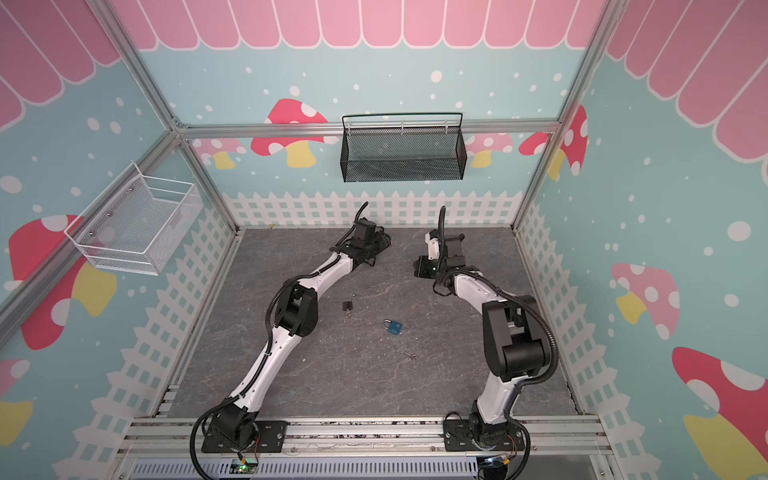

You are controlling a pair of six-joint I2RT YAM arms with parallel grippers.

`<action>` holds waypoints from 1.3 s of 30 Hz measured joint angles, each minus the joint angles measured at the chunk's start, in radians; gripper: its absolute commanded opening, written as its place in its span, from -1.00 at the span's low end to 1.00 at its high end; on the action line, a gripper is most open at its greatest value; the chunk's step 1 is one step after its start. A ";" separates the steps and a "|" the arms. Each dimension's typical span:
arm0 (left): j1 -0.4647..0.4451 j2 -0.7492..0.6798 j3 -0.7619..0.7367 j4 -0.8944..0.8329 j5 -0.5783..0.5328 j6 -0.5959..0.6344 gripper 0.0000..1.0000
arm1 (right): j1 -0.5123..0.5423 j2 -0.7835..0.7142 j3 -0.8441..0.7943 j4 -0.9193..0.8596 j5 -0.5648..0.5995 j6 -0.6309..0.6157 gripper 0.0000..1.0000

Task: Unlock with the key

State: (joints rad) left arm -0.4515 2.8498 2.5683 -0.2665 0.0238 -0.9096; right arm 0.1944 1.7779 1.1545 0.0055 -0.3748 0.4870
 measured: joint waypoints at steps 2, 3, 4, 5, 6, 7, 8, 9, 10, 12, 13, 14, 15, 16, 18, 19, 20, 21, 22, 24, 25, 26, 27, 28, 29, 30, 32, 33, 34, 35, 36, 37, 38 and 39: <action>0.016 0.000 -0.002 0.023 0.015 -0.017 0.28 | 0.000 0.016 0.005 0.000 0.000 0.001 -1.00; 0.024 0.002 -0.002 0.037 0.020 -0.027 0.28 | 0.000 0.020 0.006 0.000 0.000 0.002 -1.00; 0.031 0.007 0.006 0.051 0.026 -0.039 0.28 | 0.000 0.022 0.006 0.000 0.000 0.003 -1.00; 0.037 0.015 0.014 0.068 0.031 -0.053 0.28 | 0.000 0.022 0.006 0.000 0.000 0.004 -1.00; 0.042 0.026 0.023 0.088 0.038 -0.069 0.28 | 0.000 0.022 0.008 0.000 0.000 0.004 -1.00; 0.046 0.040 0.038 0.108 0.047 -0.089 0.28 | 0.000 0.022 0.011 0.000 0.000 0.004 -1.00; 0.048 0.055 0.055 0.119 0.053 -0.105 0.28 | 0.000 0.022 0.014 0.000 0.000 0.004 -1.00; 0.048 0.079 0.083 0.132 0.060 -0.122 0.28 | 0.000 0.023 0.019 0.000 0.000 0.004 -1.00; 0.048 0.101 0.106 0.144 0.066 -0.137 0.27 | -0.002 0.023 0.024 0.002 0.000 0.004 -1.00; 0.045 0.130 0.120 0.185 0.074 -0.167 0.24 | -0.004 0.025 0.034 0.002 -0.002 0.004 -1.00; 0.043 0.135 0.120 0.203 0.078 -0.183 0.24 | -0.006 0.029 0.041 0.003 -0.003 0.005 -1.00; 0.043 0.138 0.120 0.213 0.082 -0.194 0.22 | -0.006 0.033 0.047 0.004 -0.005 0.005 -1.00; 0.042 0.141 0.121 0.221 0.086 -0.207 0.20 | -0.010 0.037 0.051 0.004 -0.007 0.005 -1.00; 0.039 0.144 0.122 0.227 0.092 -0.220 0.17 | -0.011 0.039 0.053 0.004 -0.008 0.005 -1.00; 0.037 0.146 0.122 0.230 0.109 -0.244 0.15 | -0.011 0.039 0.053 0.003 -0.007 0.005 -1.00; 0.035 0.146 0.122 0.230 0.120 -0.254 0.14 | -0.012 0.039 0.053 0.003 -0.006 0.005 -1.00; 0.032 0.146 0.122 0.230 0.131 -0.262 0.11 | -0.013 0.039 0.053 0.003 -0.006 0.005 -1.00; 0.028 0.146 0.122 0.227 0.144 -0.269 0.06 | -0.014 0.040 0.053 0.003 -0.007 0.005 -1.00; 0.022 0.146 0.121 0.225 0.164 -0.276 0.00 | -0.016 0.041 0.053 0.004 -0.008 0.006 -1.00; 0.010 0.142 0.096 0.235 0.203 -0.291 -0.04 | -0.021 0.047 0.059 0.003 -0.008 0.008 -1.00; 0.002 0.130 0.066 0.255 0.226 -0.299 -0.05 | -0.025 0.055 0.067 0.003 -0.006 0.009 -1.00; -0.004 0.117 0.037 0.270 0.245 -0.303 -0.05 | -0.028 0.061 0.073 0.004 -0.004 0.011 -1.00; -0.012 0.095 -0.004 0.288 0.267 -0.309 -0.05 | -0.032 0.069 0.082 0.005 0.001 0.014 -1.00; -0.019 0.074 -0.040 0.295 0.285 -0.311 -0.05 | -0.037 0.079 0.093 0.006 0.005 0.018 -1.00; -0.026 0.053 -0.072 0.297 0.299 -0.307 -0.04 | -0.042 0.092 0.106 0.007 0.009 0.024 -1.00; -0.033 0.033 -0.103 0.296 0.311 -0.304 -0.04 | -0.047 0.110 0.125 0.010 0.013 0.031 -1.00; -0.043 -0.003 -0.153 0.285 0.319 -0.282 -0.04 | -0.058 0.156 0.170 0.015 0.026 0.042 -1.00; -0.049 -0.021 -0.173 0.272 0.320 -0.267 -0.04 | -0.066 0.183 0.192 0.018 0.033 0.048 -1.00; -0.052 -0.037 -0.190 0.258 0.320 -0.253 -0.04 | -0.072 0.208 0.214 0.019 0.036 0.053 -1.00; -0.053 -0.051 -0.208 0.249 0.320 -0.241 -0.04 | -0.079 0.234 0.235 0.020 0.039 0.057 -1.00; -0.052 -0.070 -0.233 0.245 0.320 -0.233 -0.04 | -0.086 0.262 0.257 0.021 0.044 0.061 -1.00; -0.048 -0.090 -0.261 0.243 0.320 -0.227 -0.05 | -0.091 0.290 0.282 0.019 0.046 0.064 -1.00; -0.044 -0.108 -0.289 0.249 0.320 -0.223 -0.04 | -0.096 0.320 0.309 0.016 0.045 0.064 -1.00; -0.036 -0.130 -0.325 0.254 0.320 -0.215 -0.03 | -0.100 0.356 0.349 0.009 0.042 0.064 -1.00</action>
State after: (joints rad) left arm -0.4877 2.7197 2.2433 -0.0120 0.3439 -1.1244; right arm 0.0944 2.1342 1.5036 0.0143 -0.3325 0.5510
